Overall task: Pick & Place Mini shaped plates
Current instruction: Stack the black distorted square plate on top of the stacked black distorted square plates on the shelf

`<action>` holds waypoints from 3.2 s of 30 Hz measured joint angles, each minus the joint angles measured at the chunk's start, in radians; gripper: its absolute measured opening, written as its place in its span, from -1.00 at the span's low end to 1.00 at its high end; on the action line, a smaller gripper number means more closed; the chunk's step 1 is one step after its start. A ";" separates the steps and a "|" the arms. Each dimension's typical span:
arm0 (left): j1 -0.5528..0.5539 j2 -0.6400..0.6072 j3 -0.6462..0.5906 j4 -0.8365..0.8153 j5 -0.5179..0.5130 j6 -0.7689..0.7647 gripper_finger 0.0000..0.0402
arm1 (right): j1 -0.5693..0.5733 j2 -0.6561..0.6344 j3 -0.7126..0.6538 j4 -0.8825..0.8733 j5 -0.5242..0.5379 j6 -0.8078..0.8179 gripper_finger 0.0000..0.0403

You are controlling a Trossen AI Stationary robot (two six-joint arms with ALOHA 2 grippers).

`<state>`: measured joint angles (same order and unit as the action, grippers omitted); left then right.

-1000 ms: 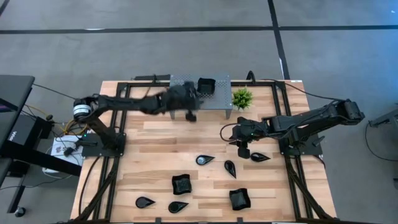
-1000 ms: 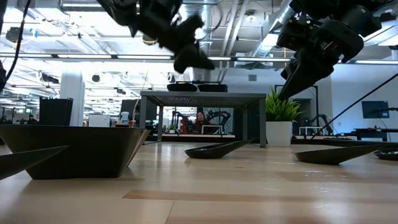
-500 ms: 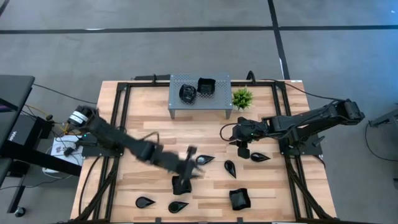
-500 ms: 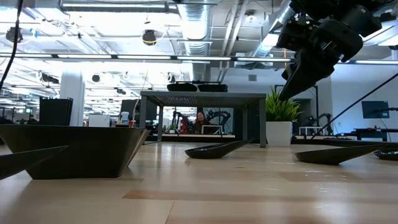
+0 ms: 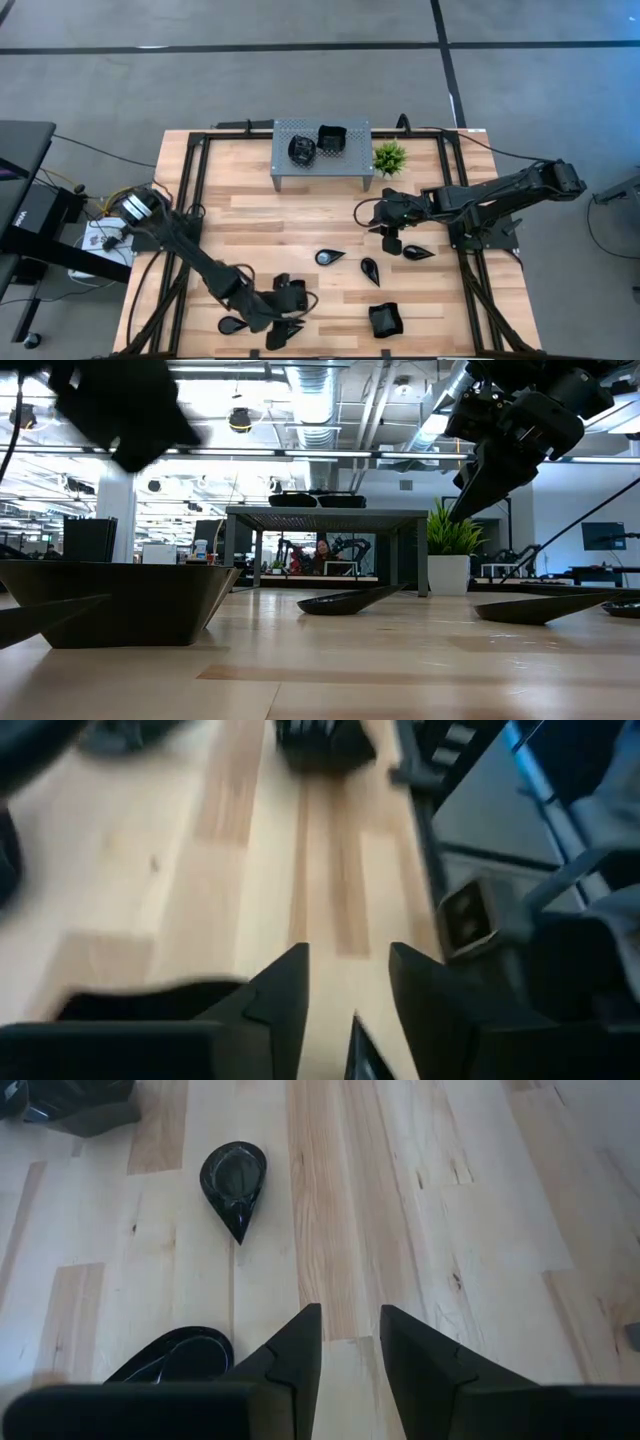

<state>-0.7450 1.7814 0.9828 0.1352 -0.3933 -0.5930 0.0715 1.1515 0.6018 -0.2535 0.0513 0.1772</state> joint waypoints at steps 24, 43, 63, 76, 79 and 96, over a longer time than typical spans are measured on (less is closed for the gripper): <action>-0.016 0.078 0.002 -0.091 -0.068 0.004 -0.31 | 0.148 0.000 0.000 0.005 0.001 0.034 -0.50; -0.016 0.092 0.001 -0.117 -0.061 -0.053 -0.31 | 0.185 0.000 0.000 0.008 0.001 0.034 -0.50; 0.039 0.090 0.060 -0.114 -0.043 0.204 -0.96 | 0.182 0.000 0.000 0.023 0.001 0.034 -0.50; 0.494 -0.029 0.187 -0.182 0.121 0.896 -0.97 | 0.182 0.000 0.000 0.029 0.001 0.034 -0.50; 0.605 -0.083 0.187 -0.174 0.132 1.022 -0.96 | 0.182 0.000 0.000 0.029 0.001 0.034 -0.50; 1.100 -0.153 0.200 -0.081 0.425 1.322 -0.97 | 0.178 0.000 0.000 0.030 0.001 -0.099 -0.50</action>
<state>0.3554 1.6288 1.1827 0.0546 0.0313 0.7288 0.2498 1.1519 0.6018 -0.2237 0.0525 0.0780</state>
